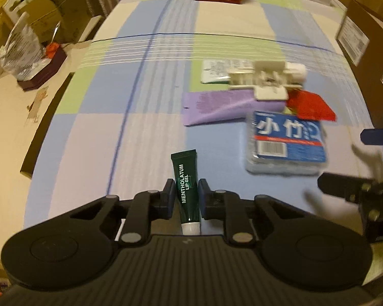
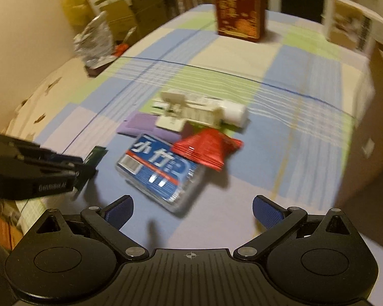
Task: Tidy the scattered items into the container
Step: 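Lower the left tool onto the green lip gel tube and close it, then grasp the blue floss box with the right tool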
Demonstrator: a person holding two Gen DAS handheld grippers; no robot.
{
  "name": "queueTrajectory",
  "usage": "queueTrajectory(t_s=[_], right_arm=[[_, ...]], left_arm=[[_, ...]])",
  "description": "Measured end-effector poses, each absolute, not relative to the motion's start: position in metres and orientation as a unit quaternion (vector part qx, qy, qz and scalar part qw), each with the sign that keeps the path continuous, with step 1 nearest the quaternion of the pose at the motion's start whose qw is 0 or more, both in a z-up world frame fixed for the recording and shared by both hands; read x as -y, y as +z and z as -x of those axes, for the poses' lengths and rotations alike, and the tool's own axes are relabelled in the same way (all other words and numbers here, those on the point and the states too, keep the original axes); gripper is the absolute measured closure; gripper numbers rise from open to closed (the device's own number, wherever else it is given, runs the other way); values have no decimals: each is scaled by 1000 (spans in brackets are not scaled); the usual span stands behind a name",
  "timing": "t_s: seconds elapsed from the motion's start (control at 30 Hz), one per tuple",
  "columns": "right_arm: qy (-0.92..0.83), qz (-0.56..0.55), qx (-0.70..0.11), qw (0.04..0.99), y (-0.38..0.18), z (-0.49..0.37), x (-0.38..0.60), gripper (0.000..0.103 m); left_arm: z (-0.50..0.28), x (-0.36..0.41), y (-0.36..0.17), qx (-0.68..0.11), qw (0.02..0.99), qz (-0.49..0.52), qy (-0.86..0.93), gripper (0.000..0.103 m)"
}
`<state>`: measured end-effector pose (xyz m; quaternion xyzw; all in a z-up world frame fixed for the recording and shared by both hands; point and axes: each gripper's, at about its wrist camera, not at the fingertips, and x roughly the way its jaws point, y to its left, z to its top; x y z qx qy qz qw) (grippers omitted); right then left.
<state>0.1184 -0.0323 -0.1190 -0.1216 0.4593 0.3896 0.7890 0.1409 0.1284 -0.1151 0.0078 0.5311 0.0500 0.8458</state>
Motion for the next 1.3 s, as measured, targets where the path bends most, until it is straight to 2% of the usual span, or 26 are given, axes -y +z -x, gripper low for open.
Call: queueTrajectory(t_s=[0.37, 0.4, 0.47, 0.63, 0.8, 0.87, 0.97, 1.07, 1.13, 1.2, 1.23, 1.27, 1.3], right_arm=[[455, 199, -394, 773, -141, -112, -1, 1], [459, 200, -388, 774, -142, -112, -3, 14], [464, 203, -383, 772, -144, -113, -5, 15], [462, 243, -377, 765, -144, -106, -7, 28], [409, 253, -443, 757, -137, -97, 1, 41], [406, 238, -469, 748, -136, -95, 9, 41], [411, 235, -464, 748, -136, -92, 13, 40], [409, 226, -445, 764, -133, -96, 11, 25], [415, 208, -442, 768, -132, -100, 7, 25], [415, 207, -442, 768, -136, -102, 2, 28], [417, 215, -439, 766, -138, -101, 1, 38], [420, 223, -434, 765, -138, -100, -1, 43], [420, 229, -430, 766, -137, -98, -1, 43]], left_arm=[[-148, -147, -113, -535, 842, 11, 63, 86], [-148, -147, -113, -536, 842, 11, 64, 86], [-147, -149, -113, -536, 842, 12, 66, 86], [-146, -152, -112, -536, 841, 15, 68, 85], [-138, -144, -111, -545, 838, 7, 43, 86], [-133, -140, -111, -547, 836, 4, 29, 86], [-130, -140, -112, -548, 836, 11, 23, 85], [-133, -143, -112, -543, 839, 21, 32, 82], [-137, -144, -112, -540, 841, 18, 34, 82], [-138, -140, -112, -539, 842, 6, 31, 83], [-138, -138, -112, -540, 842, -2, 27, 87], [-138, -135, -112, -541, 841, -7, 21, 89], [-138, -133, -112, -542, 840, -11, 16, 90]])
